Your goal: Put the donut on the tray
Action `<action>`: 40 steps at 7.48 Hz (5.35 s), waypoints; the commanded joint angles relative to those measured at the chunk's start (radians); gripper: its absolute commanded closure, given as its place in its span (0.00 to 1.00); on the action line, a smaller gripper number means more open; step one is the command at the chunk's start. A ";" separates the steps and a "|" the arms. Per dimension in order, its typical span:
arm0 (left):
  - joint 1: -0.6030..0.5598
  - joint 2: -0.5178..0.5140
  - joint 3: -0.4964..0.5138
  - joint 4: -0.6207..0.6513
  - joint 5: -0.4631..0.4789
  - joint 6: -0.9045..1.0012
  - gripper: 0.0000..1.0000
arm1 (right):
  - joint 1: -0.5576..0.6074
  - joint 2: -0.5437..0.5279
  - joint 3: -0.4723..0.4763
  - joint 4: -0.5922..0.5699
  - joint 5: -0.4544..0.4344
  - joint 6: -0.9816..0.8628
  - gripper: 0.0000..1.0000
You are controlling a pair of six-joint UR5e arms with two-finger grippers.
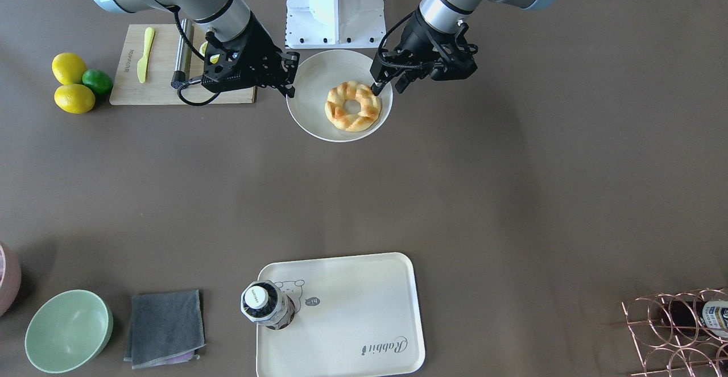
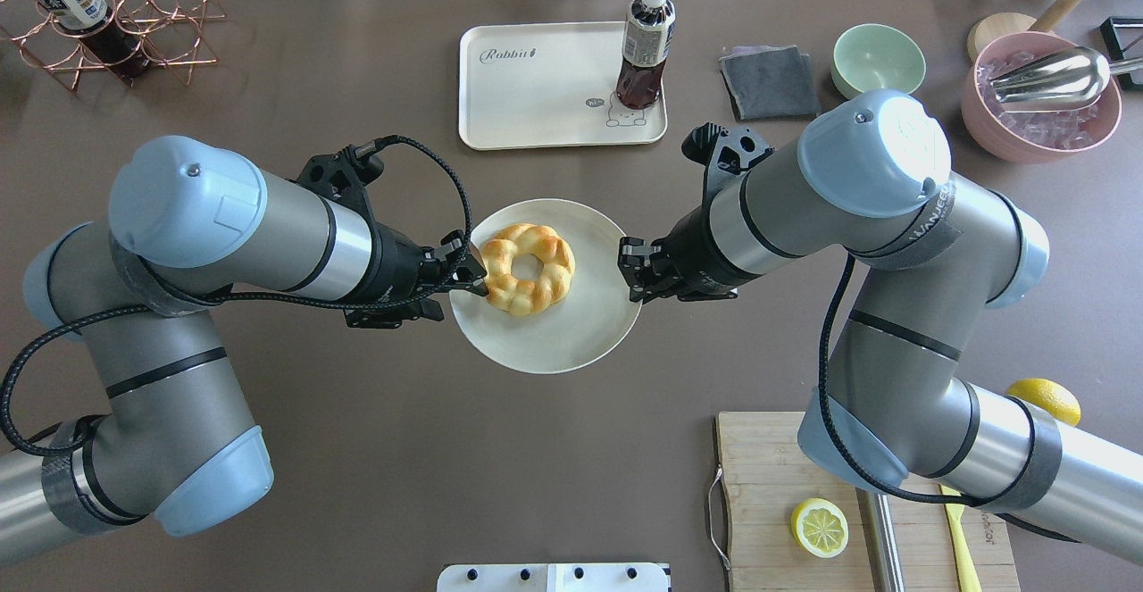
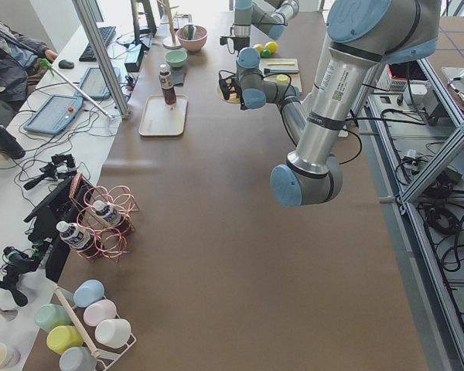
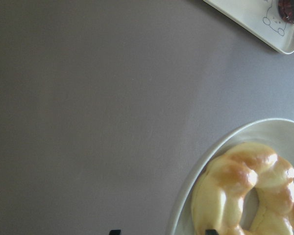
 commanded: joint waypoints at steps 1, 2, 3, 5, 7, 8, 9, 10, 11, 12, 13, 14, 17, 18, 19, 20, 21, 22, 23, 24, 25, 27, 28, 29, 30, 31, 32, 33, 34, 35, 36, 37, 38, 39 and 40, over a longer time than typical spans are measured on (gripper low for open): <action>0.002 0.002 -0.003 0.000 -0.001 -0.001 0.40 | 0.000 -0.004 0.006 0.000 0.000 0.000 1.00; 0.004 0.002 -0.004 0.000 -0.001 -0.001 0.40 | 0.000 -0.004 0.006 0.000 -0.001 0.000 1.00; 0.004 0.004 -0.009 0.000 -0.001 -0.001 0.40 | 0.000 -0.006 0.006 0.000 0.000 0.000 1.00; 0.008 0.004 -0.011 0.000 -0.003 -0.003 0.45 | 0.002 -0.007 0.009 0.000 -0.001 0.002 1.00; 0.013 0.002 -0.009 0.000 -0.003 -0.026 0.75 | 0.003 -0.007 0.016 0.000 0.002 0.002 1.00; 0.013 0.001 -0.012 0.000 -0.005 -0.026 1.00 | 0.003 -0.013 0.016 0.000 0.000 0.002 1.00; 0.011 -0.001 -0.012 0.000 -0.005 -0.026 1.00 | 0.003 -0.012 0.016 0.000 -0.001 0.002 1.00; 0.011 -0.001 -0.014 0.000 -0.006 -0.026 1.00 | 0.003 -0.013 0.016 0.000 -0.001 0.002 1.00; 0.011 0.001 -0.015 0.000 -0.006 -0.033 1.00 | 0.002 -0.012 0.018 0.000 -0.001 0.002 0.86; 0.011 -0.001 -0.014 0.000 -0.006 -0.039 1.00 | 0.002 -0.010 0.018 0.000 -0.004 0.000 0.34; 0.011 -0.001 -0.012 0.000 -0.003 -0.048 1.00 | 0.003 -0.013 0.019 0.002 -0.006 0.000 0.00; 0.010 0.001 -0.009 0.000 -0.003 -0.055 1.00 | 0.006 -0.013 0.022 0.002 -0.004 0.000 0.00; -0.063 -0.025 0.111 -0.032 -0.005 -0.058 1.00 | 0.029 -0.114 0.100 0.002 0.010 -0.005 0.00; -0.118 -0.073 0.264 -0.139 -0.005 -0.061 1.00 | 0.037 -0.137 0.108 0.002 0.010 -0.009 0.00; -0.158 -0.131 0.431 -0.258 -0.005 -0.062 1.00 | 0.040 -0.150 0.107 0.002 0.010 -0.012 0.00; -0.197 -0.191 0.569 -0.303 -0.005 -0.062 1.00 | 0.046 -0.159 0.108 0.003 0.008 -0.014 0.00; -0.215 -0.240 0.691 -0.339 0.008 -0.064 1.00 | 0.048 -0.165 0.108 0.005 0.008 -0.014 0.00; -0.214 -0.295 0.806 -0.406 0.106 -0.147 1.00 | 0.048 -0.179 0.107 0.005 0.007 -0.014 0.00; -0.214 -0.377 0.926 -0.446 0.124 -0.214 1.00 | 0.054 -0.196 0.108 0.005 0.005 -0.015 0.00; -0.211 -0.419 1.000 -0.468 0.147 -0.240 1.00 | 0.063 -0.203 0.107 0.005 0.007 -0.015 0.00; -0.209 -0.439 1.050 -0.503 0.155 -0.265 1.00 | 0.069 -0.210 0.107 0.005 0.007 -0.021 0.00; -0.205 -0.484 1.120 -0.544 0.163 -0.266 1.00 | 0.074 -0.219 0.110 0.005 0.007 -0.026 0.00; -0.199 -0.489 1.120 -0.545 0.163 -0.266 1.00 | 0.074 -0.220 0.110 0.005 0.005 -0.026 0.00; -0.196 -0.493 1.120 -0.545 0.163 -0.266 1.00 | 0.075 -0.222 0.108 0.005 0.005 -0.026 0.00; -0.191 -0.492 1.118 -0.546 0.163 -0.251 0.68 | 0.077 -0.222 0.108 0.005 0.005 -0.026 0.00; -0.179 -0.489 1.114 -0.548 0.167 -0.198 0.03 | 0.080 -0.225 0.108 0.005 0.008 -0.028 0.00; -0.180 -0.484 1.105 -0.545 0.166 -0.187 0.02 | 0.087 -0.228 0.110 0.005 0.008 -0.028 0.00; -0.185 -0.434 1.004 -0.534 0.160 -0.181 0.02 | 0.103 -0.239 0.114 0.005 0.010 -0.028 0.00; -0.188 -0.327 0.852 -0.484 0.155 -0.158 0.02 | 0.112 -0.259 0.122 0.005 0.010 -0.034 0.00; -0.217 -0.232 0.732 -0.404 0.125 -0.056 0.02 | 0.130 -0.282 0.122 0.005 0.011 -0.088 0.00; -0.273 -0.169 0.673 -0.369 0.041 0.065 0.02 | 0.161 -0.315 0.119 0.005 0.023 -0.171 0.00; -0.347 -0.095 0.630 -0.364 -0.118 0.206 0.02 | 0.202 -0.361 0.115 0.005 0.040 -0.280 0.00; -0.389 -0.054 0.605 -0.364 -0.159 0.329 0.02 | 0.256 -0.397 0.111 0.005 0.081 -0.354 0.00; -0.407 0.023 0.562 -0.364 -0.173 0.478 0.02 | 0.326 -0.441 0.107 0.005 0.141 -0.449 0.00; -0.435 0.092 0.528 -0.364 -0.222 0.614 0.02 | 0.404 -0.479 0.084 0.005 0.184 -0.569 0.00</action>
